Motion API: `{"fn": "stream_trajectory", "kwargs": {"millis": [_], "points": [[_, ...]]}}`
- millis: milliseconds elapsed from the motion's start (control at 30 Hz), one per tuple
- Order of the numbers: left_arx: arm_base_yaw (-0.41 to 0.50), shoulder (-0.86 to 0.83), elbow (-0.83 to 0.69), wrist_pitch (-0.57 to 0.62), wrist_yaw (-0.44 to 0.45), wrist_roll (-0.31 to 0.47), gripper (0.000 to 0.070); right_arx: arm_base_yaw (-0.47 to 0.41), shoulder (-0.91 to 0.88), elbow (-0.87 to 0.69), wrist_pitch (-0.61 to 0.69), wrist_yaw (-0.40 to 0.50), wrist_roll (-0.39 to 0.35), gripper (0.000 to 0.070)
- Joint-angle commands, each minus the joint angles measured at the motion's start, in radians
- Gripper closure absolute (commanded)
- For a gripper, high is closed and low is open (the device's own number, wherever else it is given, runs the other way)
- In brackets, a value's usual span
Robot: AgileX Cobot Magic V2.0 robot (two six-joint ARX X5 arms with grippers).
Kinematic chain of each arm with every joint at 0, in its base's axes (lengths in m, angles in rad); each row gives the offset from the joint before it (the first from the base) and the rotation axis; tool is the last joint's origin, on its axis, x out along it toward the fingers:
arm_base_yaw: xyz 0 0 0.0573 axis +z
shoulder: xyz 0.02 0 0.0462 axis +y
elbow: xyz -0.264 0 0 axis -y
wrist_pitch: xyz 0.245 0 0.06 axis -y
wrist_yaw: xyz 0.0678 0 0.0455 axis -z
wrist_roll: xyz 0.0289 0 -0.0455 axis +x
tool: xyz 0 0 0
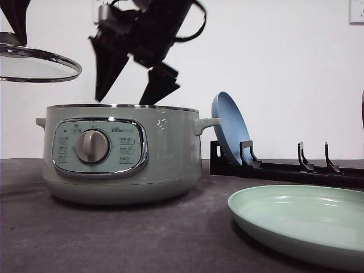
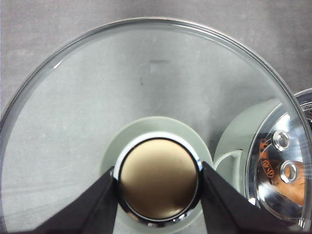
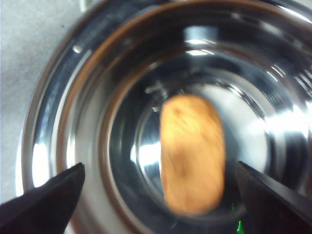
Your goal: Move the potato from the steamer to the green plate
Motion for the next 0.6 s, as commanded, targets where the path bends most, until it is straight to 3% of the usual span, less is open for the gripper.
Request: {"fn": "stream_trajectory", "kwargs": {"millis": [0,567], "points": [[0.001,-0.01,0.045,0.025,0.003,0.002,0.07,0.006,0.042,0.033,0.017,0.018,-0.035,0.0088],[0.001,-0.01,0.045,0.026,0.003,0.002,0.07,0.007,0.131,0.032,0.053,0.053,-0.039,0.0088]]}}
